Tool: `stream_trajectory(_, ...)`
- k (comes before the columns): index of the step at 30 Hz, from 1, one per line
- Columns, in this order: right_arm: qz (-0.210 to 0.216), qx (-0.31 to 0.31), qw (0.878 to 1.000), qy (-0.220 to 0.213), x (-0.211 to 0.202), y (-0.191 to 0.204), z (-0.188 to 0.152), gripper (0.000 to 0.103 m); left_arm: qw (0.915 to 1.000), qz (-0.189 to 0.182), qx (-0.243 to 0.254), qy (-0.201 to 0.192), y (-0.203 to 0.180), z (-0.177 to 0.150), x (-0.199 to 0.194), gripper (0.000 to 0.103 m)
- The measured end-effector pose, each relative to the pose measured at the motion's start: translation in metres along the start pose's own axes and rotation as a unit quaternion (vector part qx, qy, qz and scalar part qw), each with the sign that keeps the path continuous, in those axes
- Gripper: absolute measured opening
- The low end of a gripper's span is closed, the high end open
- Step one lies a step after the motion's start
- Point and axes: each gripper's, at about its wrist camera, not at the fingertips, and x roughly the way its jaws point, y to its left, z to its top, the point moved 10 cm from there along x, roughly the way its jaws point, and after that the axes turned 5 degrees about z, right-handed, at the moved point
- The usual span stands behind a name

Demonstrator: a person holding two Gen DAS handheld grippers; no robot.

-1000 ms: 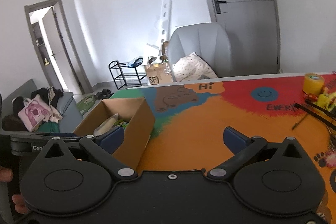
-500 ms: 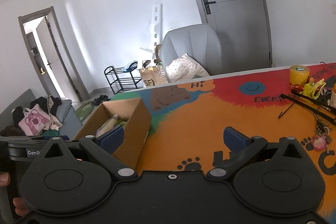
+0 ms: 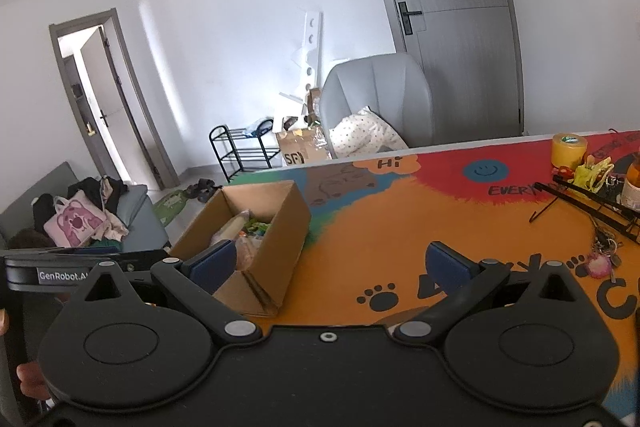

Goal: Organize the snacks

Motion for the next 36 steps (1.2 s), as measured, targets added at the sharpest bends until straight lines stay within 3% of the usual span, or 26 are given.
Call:
stream_trajectory(15, 0.015, -0.015, 1.000, 0.011, -0.016, 0.020, -0.002, 0.103, 0.9996, -0.009, 0.023, -0.014, 0.007, -0.002, -0.029, 0.103)
stream_trajectory(36, 0.018, -0.028, 0.999, 0.020, -0.017, 0.026, -0.005, 0.103, 0.9997, -0.007, 0.024, -0.006, 0.009, -0.003, -0.027, 0.103)
